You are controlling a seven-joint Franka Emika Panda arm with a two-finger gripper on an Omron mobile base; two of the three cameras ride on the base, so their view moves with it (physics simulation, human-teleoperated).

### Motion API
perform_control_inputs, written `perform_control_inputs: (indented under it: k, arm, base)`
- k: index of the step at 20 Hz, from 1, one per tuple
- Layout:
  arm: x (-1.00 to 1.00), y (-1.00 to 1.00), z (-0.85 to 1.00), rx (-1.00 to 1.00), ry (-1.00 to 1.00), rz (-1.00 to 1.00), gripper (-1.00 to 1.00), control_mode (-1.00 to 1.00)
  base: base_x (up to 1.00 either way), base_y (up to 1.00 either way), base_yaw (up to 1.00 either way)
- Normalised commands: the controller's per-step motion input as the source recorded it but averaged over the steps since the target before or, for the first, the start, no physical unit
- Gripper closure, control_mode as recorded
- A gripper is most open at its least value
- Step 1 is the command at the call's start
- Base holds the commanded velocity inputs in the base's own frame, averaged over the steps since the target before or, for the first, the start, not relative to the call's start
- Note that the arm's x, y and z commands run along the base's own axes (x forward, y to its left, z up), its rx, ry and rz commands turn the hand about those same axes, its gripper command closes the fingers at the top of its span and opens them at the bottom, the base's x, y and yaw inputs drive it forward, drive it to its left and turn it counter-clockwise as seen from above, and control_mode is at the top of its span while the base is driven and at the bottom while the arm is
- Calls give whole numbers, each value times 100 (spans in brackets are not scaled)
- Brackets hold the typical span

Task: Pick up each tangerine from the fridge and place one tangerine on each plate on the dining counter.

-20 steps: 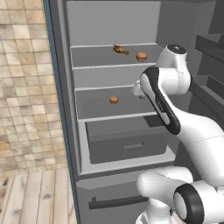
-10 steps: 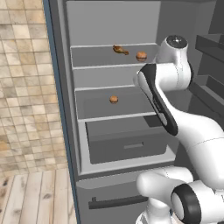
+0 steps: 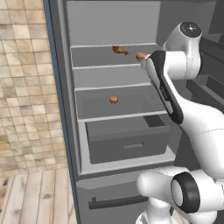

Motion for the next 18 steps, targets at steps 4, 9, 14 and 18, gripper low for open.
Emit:
perform_control_inputs:
  k: [4,9,14,18]
  arm:
    - [51,0,6,0,-23,0,-100,-100]
    - [62,0,1,0,-6,0,-100,-100]
    - [57,4,36,0,6,0,-100,-100]
    - [45,0,39,0,14,0,-100,-100]
  base:
    - [0,0,0]
    - [0,0,0]
    - [0,0,0]
    - [0,0,0]
